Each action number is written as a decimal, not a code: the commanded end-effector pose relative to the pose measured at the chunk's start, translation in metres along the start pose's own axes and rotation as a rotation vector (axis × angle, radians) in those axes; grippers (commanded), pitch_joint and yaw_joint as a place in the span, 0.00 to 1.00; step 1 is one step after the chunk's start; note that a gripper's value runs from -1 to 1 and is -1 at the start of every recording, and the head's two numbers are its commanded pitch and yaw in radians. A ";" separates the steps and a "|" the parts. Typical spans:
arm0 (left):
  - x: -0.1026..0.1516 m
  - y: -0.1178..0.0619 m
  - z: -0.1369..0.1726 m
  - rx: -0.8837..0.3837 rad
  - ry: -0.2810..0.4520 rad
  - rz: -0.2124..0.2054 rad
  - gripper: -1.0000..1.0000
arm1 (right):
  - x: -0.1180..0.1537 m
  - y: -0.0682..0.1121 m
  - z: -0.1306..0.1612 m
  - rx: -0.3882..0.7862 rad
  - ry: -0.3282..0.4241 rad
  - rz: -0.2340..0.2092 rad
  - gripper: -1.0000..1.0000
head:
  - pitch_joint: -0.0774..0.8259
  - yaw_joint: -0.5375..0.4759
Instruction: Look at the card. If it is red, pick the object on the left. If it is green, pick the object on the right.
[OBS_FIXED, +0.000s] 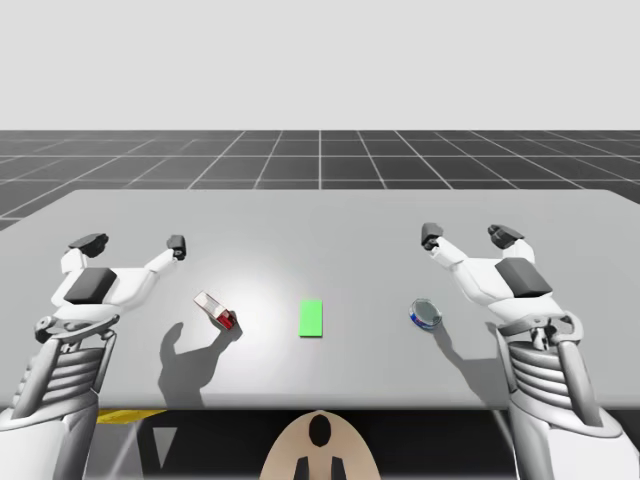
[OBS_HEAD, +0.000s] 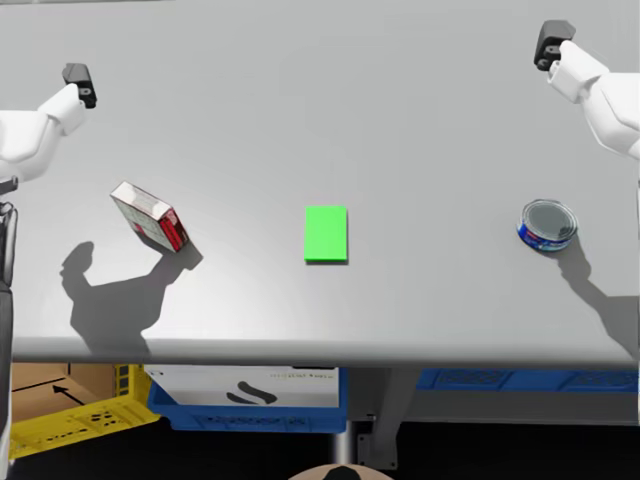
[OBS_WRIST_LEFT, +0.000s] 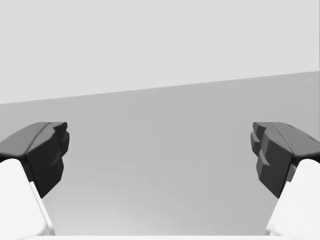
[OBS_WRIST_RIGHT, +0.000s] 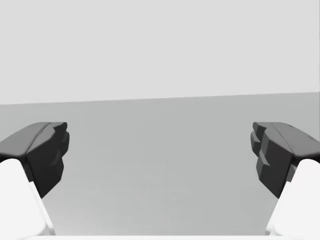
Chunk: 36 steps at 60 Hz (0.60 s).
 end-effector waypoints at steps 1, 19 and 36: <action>0.001 0.000 0.000 0.000 -0.003 0.003 0.00 | -0.001 0.001 0.000 -0.001 0.001 0.006 0.00 | 0.94 0.58; 0.002 0.001 0.000 -0.003 -0.010 0.006 0.00 | -0.002 0.002 -0.001 0.002 0.004 0.012 0.00 | 0.93 0.45; 0.004 0.002 0.002 -0.011 -0.020 0.008 0.00 | -0.005 0.004 -0.002 0.007 0.011 0.021 0.00 | 0.95 0.23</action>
